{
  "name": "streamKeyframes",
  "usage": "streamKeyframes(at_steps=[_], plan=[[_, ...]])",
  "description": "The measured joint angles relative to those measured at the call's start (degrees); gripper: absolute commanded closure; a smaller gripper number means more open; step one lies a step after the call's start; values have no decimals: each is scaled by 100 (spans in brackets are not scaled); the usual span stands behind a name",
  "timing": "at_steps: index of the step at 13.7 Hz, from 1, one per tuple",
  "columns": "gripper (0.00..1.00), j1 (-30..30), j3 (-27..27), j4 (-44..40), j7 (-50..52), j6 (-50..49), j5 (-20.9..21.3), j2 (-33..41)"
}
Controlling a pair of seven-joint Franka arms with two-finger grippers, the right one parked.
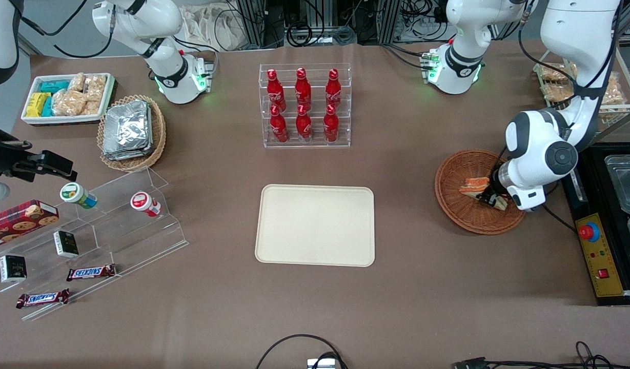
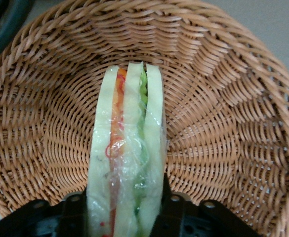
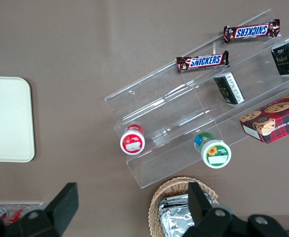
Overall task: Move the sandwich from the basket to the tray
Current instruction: 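Lower the open left gripper around the wrapped sandwich and close it, then lift the sandwich out of the basket with the left gripper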
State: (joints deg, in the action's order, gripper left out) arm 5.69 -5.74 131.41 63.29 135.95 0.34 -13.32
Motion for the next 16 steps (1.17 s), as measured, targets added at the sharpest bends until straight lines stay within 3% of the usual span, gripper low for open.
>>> streamKeyframes(at_steps=[5, 10, 16], plan=[[100, -4, -22, -333, -248, -529, 9, 342], [100, -14, -33, -1861, -885, -2398, 9, 457], [100, -521, -141, -3560, -1416, -3580, 3, 95]])
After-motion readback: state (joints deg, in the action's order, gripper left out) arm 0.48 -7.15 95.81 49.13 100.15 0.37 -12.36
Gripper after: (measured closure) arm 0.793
